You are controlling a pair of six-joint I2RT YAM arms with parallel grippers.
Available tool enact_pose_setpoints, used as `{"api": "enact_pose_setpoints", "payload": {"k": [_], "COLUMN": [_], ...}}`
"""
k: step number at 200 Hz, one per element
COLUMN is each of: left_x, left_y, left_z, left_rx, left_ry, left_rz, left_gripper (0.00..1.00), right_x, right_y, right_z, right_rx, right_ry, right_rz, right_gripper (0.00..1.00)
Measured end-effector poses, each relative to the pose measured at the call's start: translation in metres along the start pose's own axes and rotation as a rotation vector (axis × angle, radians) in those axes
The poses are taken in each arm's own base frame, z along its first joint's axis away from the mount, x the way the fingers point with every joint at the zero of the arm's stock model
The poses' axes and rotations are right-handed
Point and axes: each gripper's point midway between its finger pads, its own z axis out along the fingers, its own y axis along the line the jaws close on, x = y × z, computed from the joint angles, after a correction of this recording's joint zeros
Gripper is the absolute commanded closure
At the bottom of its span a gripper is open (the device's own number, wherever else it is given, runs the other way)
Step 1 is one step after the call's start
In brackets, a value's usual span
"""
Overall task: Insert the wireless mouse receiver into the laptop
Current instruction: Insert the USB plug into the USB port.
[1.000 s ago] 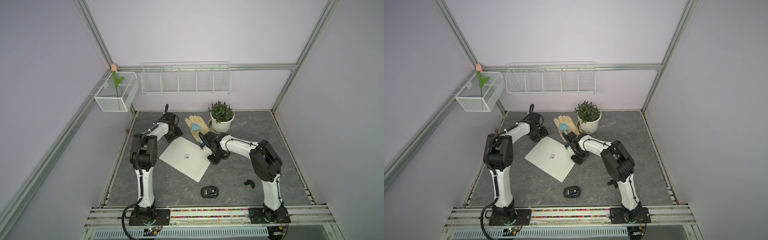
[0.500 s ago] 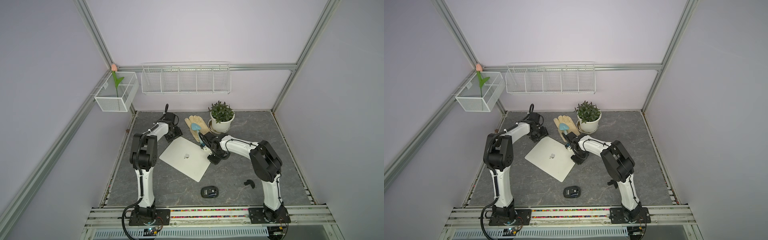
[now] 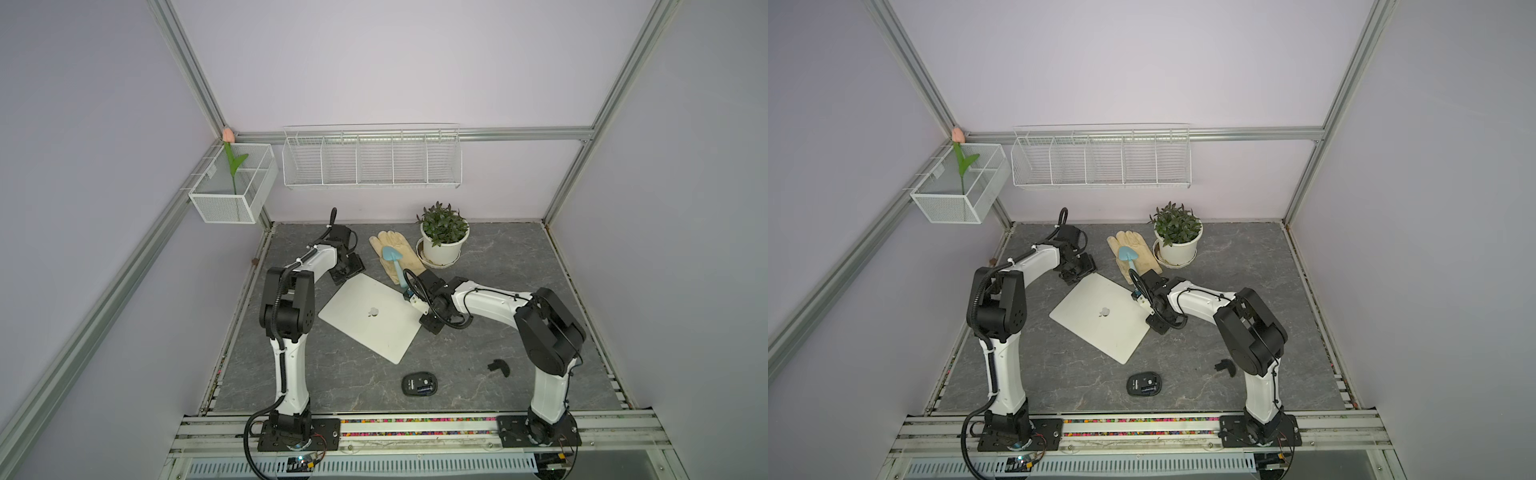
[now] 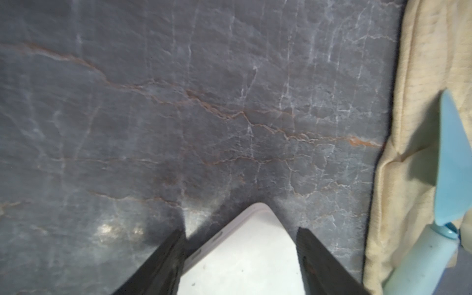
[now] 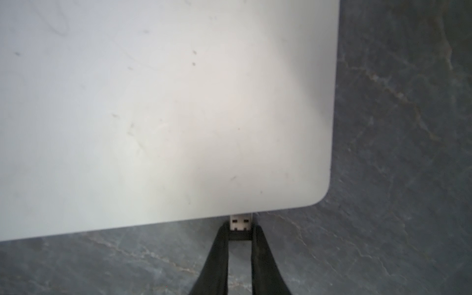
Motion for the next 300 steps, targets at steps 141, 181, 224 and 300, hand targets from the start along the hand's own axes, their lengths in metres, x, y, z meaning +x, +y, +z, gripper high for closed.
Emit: {"api": "enact_pose_setpoints", "payload": {"k": [141,181,224,300], "left_x": [-0.001,-0.001,-0.001,-0.001], "left_y": [0.000,-0.001,-0.001,-0.001], "left_z": [0.000,0.000,0.000,0.000], "left_rx": [0.011,0.014,0.015,0.015], "left_ry": [0.005,0.005,0.005,0.004], "left_rz": [-0.008,-0.008,-0.009,-0.008], "left_gripper": [0.29,0.29,0.29,0.29], "right_x": [-0.004,-0.004,-0.004,-0.005], "right_y": [0.007,0.009,0.012,0.013], "right_z": [0.000,0.000,-0.001,-0.003], "right_rx": [-0.037,-0.038,-0.042,-0.055], "right_ry": [-0.028,-0.027,-0.019,0.041], "right_rz": [-0.048,-0.070,-0.080,-0.082], "right_gripper": [0.87,0.87,0.87,0.87]}}
